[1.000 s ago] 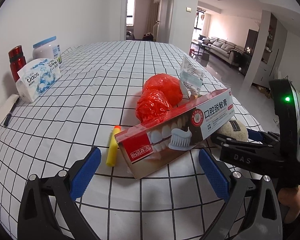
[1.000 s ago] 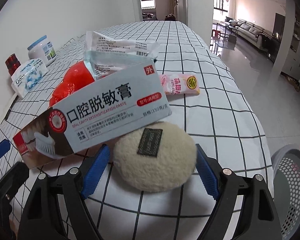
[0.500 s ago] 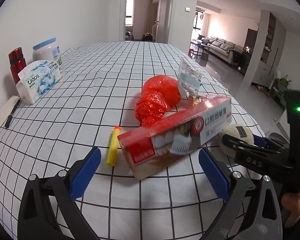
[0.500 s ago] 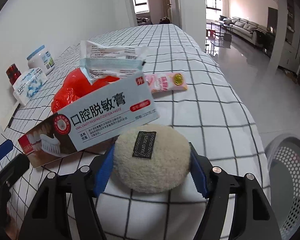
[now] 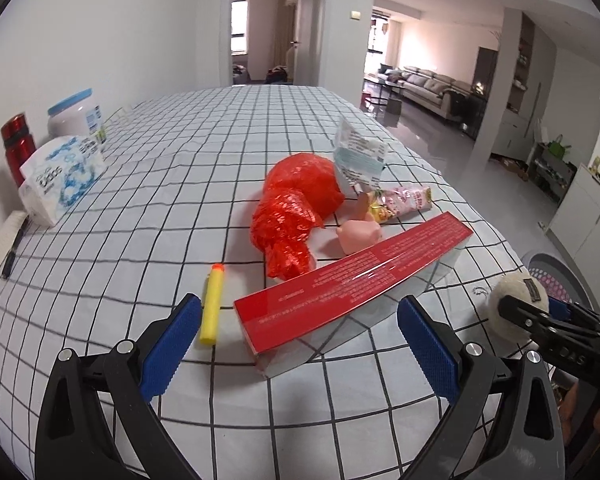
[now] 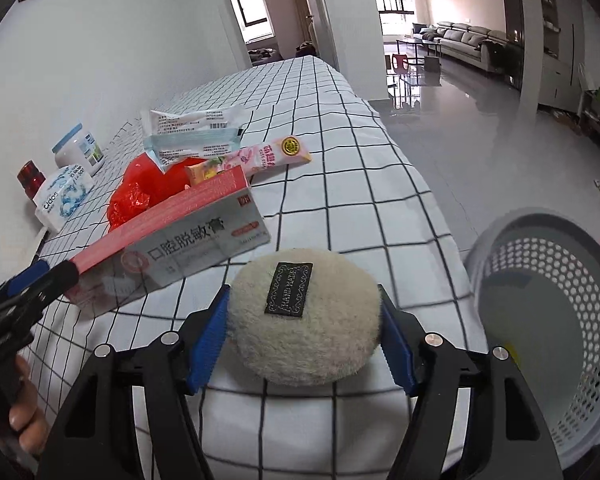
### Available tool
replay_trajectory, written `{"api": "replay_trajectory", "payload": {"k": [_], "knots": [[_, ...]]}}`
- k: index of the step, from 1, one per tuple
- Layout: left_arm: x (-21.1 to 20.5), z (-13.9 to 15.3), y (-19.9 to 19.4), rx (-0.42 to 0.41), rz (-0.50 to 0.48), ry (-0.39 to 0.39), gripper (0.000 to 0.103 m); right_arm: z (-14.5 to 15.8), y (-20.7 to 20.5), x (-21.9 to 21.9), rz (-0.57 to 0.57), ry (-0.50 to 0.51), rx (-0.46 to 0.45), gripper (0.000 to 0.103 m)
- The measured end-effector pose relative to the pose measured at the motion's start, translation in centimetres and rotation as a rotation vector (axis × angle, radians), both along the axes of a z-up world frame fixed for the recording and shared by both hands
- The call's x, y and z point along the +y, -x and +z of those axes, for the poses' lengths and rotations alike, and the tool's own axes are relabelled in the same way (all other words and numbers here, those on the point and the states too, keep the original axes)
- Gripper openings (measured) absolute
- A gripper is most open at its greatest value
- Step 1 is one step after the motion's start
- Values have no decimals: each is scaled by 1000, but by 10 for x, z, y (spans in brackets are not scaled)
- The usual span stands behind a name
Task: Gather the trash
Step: 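Grasp the red toothpaste box with the left gripper while the right gripper holds the sponge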
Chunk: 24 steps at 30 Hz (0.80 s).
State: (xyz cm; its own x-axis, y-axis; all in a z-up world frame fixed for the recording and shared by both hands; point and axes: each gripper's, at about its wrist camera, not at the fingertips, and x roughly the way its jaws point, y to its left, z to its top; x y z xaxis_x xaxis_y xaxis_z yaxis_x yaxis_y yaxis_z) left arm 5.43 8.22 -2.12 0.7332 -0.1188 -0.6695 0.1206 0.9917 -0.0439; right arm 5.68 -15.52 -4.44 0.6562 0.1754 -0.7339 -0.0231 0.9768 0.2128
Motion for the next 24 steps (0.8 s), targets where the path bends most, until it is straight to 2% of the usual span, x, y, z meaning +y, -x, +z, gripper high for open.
{"api": "replay_trajectory", "payload": {"k": [9,18,24], "knots": [[-13,5,-14,0,-127,-18,96,9,22,-11,21,-47,-20,66],[-20,-3,-43,70,-234,-36,96,12,32,-20,24,-84,-31,66],[-26,-17,-55,146,-283,-28,96,14,34,-22,22,-93,-38,66]]}}
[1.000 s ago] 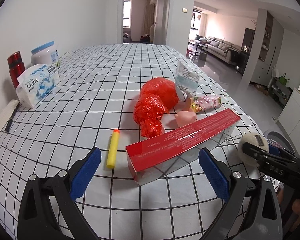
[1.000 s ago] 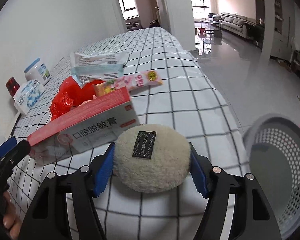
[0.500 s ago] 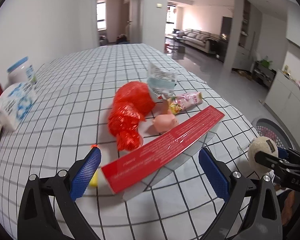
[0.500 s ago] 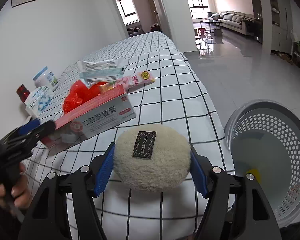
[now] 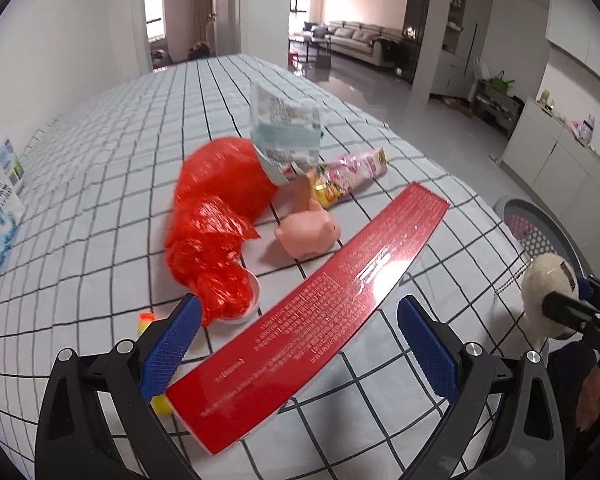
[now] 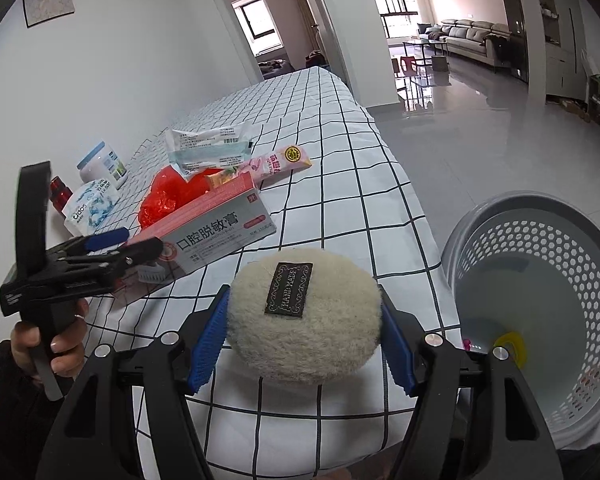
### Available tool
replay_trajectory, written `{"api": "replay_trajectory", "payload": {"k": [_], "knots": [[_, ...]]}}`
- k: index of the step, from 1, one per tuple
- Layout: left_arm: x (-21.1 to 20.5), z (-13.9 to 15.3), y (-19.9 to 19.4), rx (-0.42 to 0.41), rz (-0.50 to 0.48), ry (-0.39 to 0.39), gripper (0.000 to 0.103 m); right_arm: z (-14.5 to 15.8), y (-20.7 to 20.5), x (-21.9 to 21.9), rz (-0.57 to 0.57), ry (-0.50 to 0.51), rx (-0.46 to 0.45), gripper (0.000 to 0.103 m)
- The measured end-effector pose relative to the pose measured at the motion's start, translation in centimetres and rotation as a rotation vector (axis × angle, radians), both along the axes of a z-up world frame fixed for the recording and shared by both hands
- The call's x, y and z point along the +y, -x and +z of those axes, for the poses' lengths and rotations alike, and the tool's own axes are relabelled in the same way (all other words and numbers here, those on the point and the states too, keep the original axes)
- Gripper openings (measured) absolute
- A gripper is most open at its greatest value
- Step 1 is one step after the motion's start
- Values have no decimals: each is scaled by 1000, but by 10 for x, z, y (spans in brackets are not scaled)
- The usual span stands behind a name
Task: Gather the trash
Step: 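Grasp the red toothpaste box with the left gripper while the right gripper holds the sponge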
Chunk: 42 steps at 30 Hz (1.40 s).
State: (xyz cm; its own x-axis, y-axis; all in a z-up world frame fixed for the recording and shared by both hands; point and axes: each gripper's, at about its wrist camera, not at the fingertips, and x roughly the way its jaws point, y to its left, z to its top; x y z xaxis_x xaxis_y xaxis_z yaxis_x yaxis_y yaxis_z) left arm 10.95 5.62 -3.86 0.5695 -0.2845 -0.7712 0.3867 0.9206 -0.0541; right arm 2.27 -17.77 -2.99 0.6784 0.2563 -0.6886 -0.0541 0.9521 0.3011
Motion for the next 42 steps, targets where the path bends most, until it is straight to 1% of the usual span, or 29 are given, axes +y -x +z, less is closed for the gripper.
{"api": "replay_trajectory", "payload": {"k": [7,12,15,20,22,25,30,31,32,33,35,36,38,39,40,42], "knots": [[-5,-3,12,40,-21,55,96,0,3,-5,-14,-14,-6,66],[-15,-2,28,54,-36,62,96,2,6,-9,-19,-20,-13,66],[-22,0,40,97,-65,117,96,2,8,-14,-27,-26,-15,66],[-42,1,54,119,-96,131,96,2,11,-21,-45,-39,-18,66],[-48,-1,54,119,-76,120,96,2,13,-24,-49,-42,-19,66],[-53,-5,47,127,-20,101,96,2,16,-28,-58,-45,-22,66],[-57,-16,41,124,79,39,95,0,20,-34,-70,-47,-23,66],[-57,-17,40,122,92,32,91,0,20,-35,-73,-46,-23,66],[-57,-18,40,120,103,27,83,-1,21,-36,-74,-46,-22,66],[-58,-20,39,117,114,17,80,-2,21,-37,-75,-46,-21,66],[-58,-23,36,111,129,5,67,-3,22,-38,-76,-44,-20,66],[-58,-25,35,112,139,2,63,-3,22,-38,-75,-43,-20,66],[-56,-30,32,123,150,5,48,-4,22,-39,-75,-43,-17,66],[-56,-31,31,128,149,12,44,-5,23,-39,-76,-44,-15,66],[-55,-31,32,117,153,17,37,-6,23,-40,-78,-44,-14,66],[-54,-31,32,107,164,15,36,-7,23,-41,-82,-44,-13,66]]}}
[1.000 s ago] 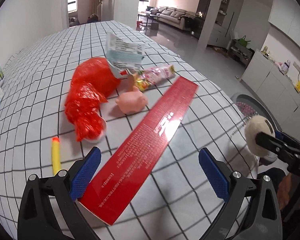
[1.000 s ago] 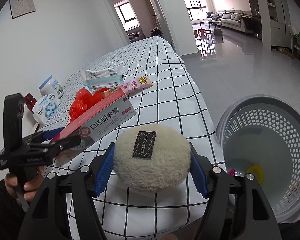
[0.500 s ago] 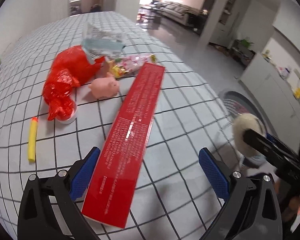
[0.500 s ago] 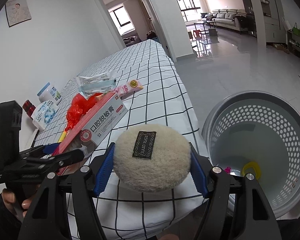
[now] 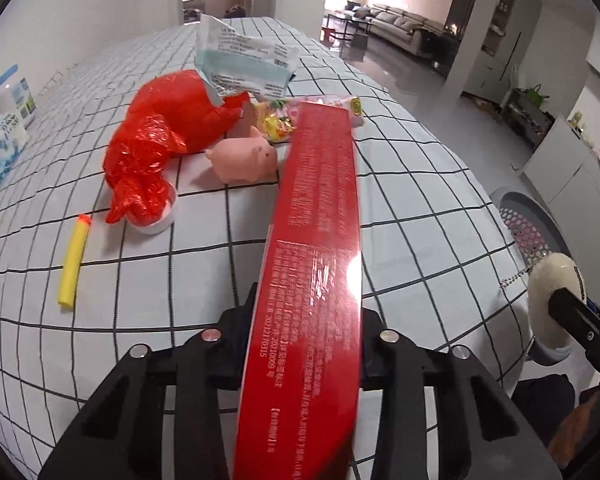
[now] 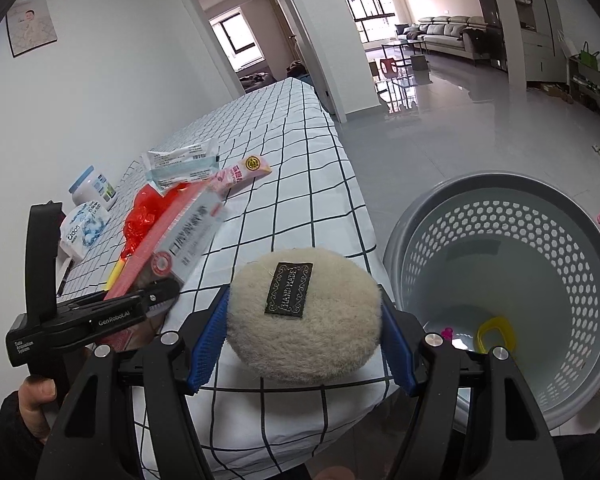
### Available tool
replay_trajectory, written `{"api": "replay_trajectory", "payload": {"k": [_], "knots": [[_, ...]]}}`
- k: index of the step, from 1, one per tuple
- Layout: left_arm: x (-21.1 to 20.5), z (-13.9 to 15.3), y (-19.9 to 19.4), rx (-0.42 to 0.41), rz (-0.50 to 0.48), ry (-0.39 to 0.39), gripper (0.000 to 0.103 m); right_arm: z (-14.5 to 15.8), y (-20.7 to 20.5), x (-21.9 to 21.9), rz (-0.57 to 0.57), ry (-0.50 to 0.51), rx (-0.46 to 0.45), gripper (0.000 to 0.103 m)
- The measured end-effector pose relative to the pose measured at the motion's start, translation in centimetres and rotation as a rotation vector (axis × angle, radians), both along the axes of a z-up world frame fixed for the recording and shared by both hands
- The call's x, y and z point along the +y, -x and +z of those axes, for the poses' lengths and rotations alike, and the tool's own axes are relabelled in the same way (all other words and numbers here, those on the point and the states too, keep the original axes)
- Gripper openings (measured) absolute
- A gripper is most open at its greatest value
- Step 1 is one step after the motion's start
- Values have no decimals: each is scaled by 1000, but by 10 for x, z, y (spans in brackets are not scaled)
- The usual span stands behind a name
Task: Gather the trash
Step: 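Grasp the red toothpaste box with the left gripper while the right gripper holds the sponge, then carry the box and sponge over the grey basket and open both grippers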
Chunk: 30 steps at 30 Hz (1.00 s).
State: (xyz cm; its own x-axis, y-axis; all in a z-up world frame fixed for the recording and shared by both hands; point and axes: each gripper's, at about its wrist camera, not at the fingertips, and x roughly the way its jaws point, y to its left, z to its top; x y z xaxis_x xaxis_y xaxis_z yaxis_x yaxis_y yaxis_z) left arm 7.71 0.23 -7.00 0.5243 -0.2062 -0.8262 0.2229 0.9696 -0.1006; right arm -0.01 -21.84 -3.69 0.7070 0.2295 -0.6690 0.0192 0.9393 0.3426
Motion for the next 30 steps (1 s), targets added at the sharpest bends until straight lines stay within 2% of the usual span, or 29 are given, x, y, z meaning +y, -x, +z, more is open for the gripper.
{"api": "replay_trajectory", "payload": {"k": [4,13,20,30], "knots": [[2,3,5,-16,9,16,35,-1,1,-3,-8,-1,0,66],[-18,32,36,-118,-22,16,35,-2,11,-16,-39,10,-5,66],[-62,47,55,-164,-133,36,35,-4,34,-49,-128,45,-3,66],[-152,43,71,-146,-342,55,35,-12,75,-117,-305,57,15,66]]}}
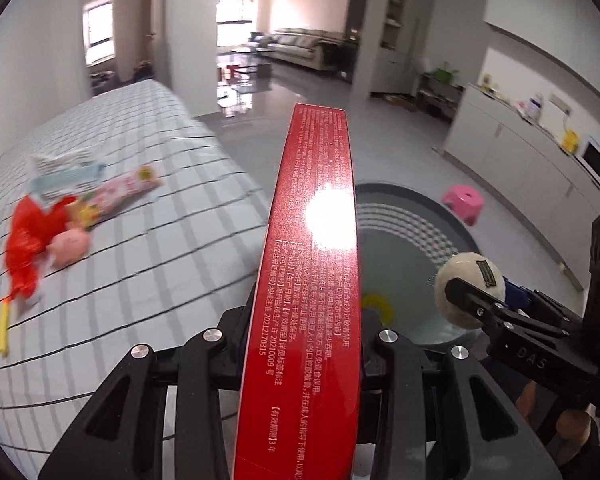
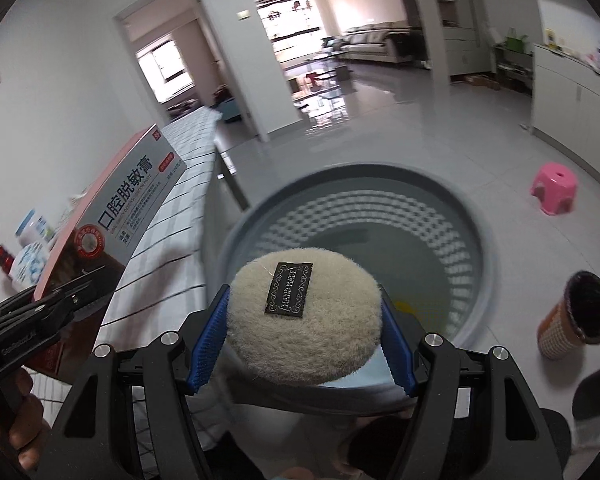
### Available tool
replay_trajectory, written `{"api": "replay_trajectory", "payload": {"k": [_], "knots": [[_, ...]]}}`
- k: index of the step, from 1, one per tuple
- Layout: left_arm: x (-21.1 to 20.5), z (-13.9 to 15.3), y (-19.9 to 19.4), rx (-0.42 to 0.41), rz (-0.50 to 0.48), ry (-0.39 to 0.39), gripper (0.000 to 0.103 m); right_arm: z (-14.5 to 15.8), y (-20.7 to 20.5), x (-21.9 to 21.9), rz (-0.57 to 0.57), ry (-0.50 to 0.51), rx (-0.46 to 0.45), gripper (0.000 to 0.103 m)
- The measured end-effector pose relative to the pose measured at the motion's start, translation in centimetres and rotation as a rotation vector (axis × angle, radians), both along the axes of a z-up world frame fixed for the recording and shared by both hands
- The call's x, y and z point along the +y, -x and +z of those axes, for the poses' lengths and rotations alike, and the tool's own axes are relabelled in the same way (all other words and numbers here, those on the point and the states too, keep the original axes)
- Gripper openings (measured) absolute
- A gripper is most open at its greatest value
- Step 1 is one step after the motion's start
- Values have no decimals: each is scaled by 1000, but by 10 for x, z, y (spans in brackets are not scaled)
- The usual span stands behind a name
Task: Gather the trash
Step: 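Carry the box and sponge over the grey basket and open both grippers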
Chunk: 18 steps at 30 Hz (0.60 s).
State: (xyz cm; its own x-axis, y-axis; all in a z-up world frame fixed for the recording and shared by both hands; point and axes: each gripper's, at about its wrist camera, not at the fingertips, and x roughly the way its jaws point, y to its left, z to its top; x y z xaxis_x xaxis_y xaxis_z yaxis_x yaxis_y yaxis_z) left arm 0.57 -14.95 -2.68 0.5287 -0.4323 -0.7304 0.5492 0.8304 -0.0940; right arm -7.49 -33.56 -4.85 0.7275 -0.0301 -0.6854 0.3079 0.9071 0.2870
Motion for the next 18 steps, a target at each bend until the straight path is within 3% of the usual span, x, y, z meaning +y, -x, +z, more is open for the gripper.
{"api": "replay_trajectory", "payload": {"k": [9,18], "knots": [[-56,-23,3,49,-115,-38,35,-13,12,-32,-84,10,13,66],[-83,-41,-13,92,-138,-81,35,-21,-4,-50,-82,-1,41,66]]}}
